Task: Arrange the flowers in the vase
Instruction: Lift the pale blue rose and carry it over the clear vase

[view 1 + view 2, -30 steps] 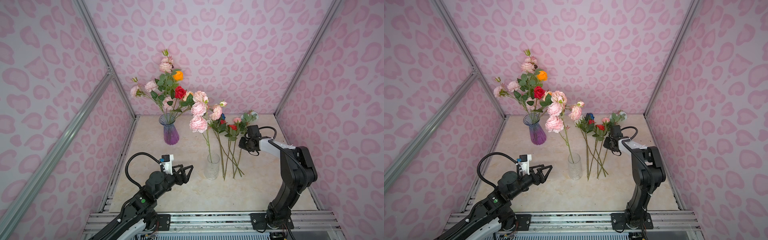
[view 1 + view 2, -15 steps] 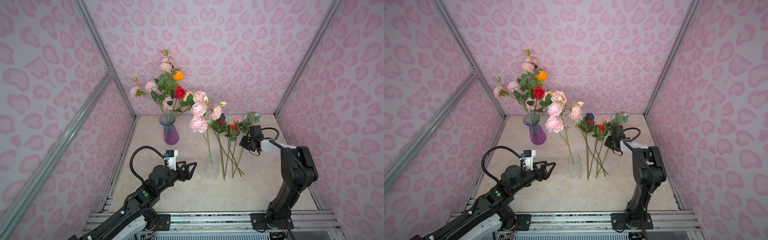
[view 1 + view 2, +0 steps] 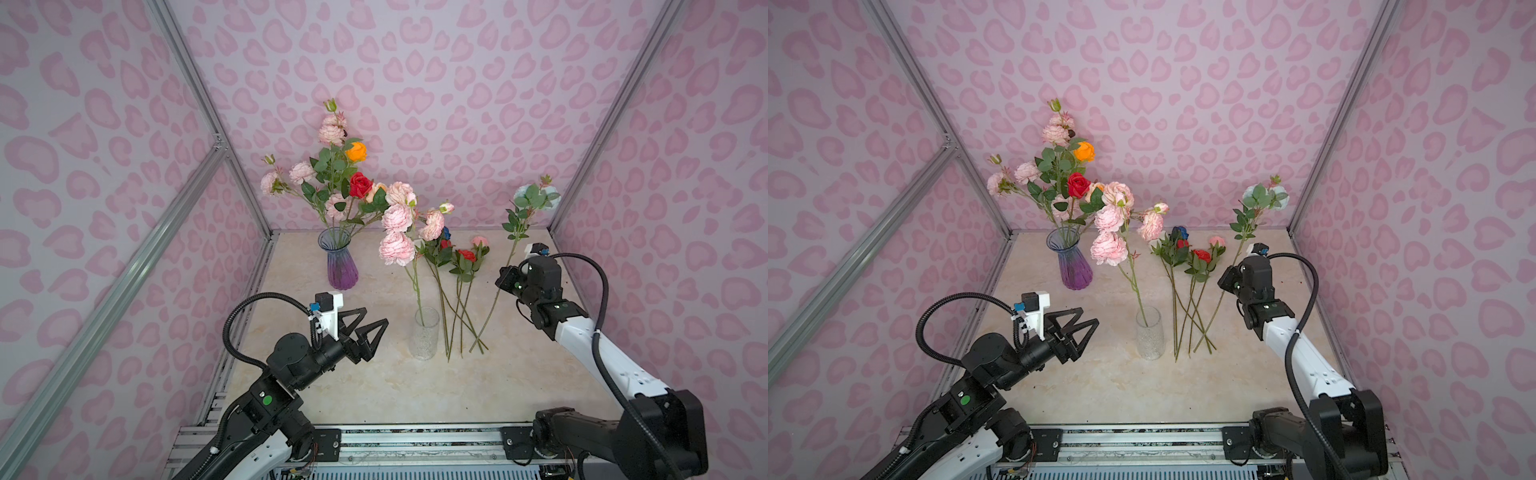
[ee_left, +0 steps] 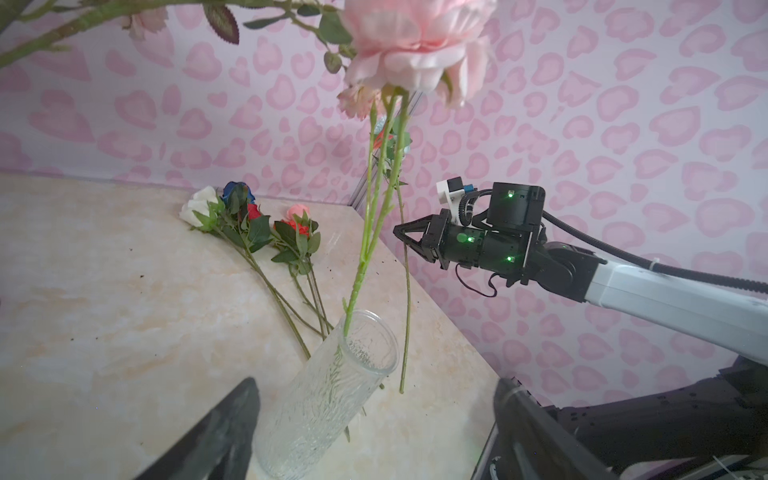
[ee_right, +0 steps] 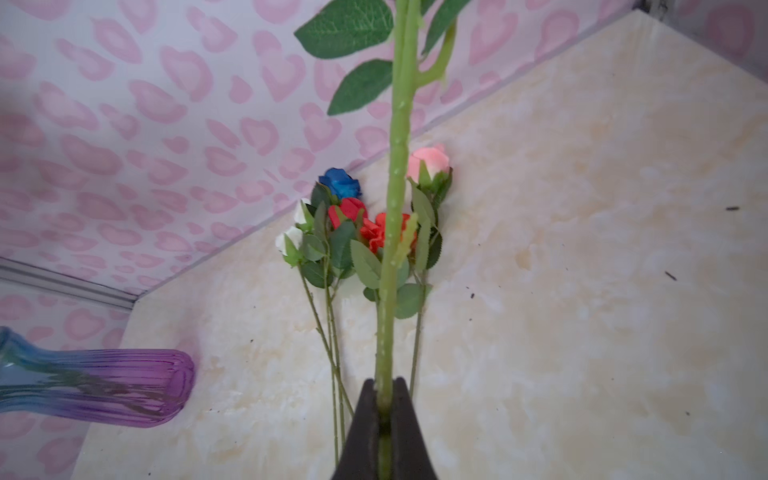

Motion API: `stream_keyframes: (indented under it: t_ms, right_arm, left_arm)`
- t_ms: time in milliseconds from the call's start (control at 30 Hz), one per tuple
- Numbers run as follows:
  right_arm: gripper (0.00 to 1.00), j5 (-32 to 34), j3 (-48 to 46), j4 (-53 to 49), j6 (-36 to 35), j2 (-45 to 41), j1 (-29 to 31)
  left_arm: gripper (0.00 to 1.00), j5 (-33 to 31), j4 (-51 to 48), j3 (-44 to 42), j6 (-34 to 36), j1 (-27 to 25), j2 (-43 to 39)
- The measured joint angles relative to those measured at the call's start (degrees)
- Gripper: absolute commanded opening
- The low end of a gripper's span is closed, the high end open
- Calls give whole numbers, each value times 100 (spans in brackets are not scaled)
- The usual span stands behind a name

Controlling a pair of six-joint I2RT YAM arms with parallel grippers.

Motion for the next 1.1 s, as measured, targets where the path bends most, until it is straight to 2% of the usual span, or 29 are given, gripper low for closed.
stream_keyframes:
  t_ms: [167, 300, 500, 667, 800, 1100]
  right_arm:
    - [0, 221, -144, 142, -273, -979, 627]
    - [0, 601, -310, 481, -728, -1700, 1537]
    - [0, 1318, -319, 1235, -1478, -2179, 2638]
    - [0, 1589, -243, 1921, -2070, -2017, 3292]
    - [0, 1631, 136, 2291, -2476, -1591, 3711]
    - [0, 1502, 964, 2966, -2955, -726, 3943]
  left_arm:
    - [86, 11, -247, 44, 76, 2, -186]
    - [85, 90, -284, 90, 98, 2, -229]
    - [85, 166, -28, -131, 153, 2, -199]
    - [84, 42, 372, -315, 170, 2, -66]
    - [83, 72, 656, -37, 234, 0, 157]
    - [82, 258, 833, 245, 358, 0, 380]
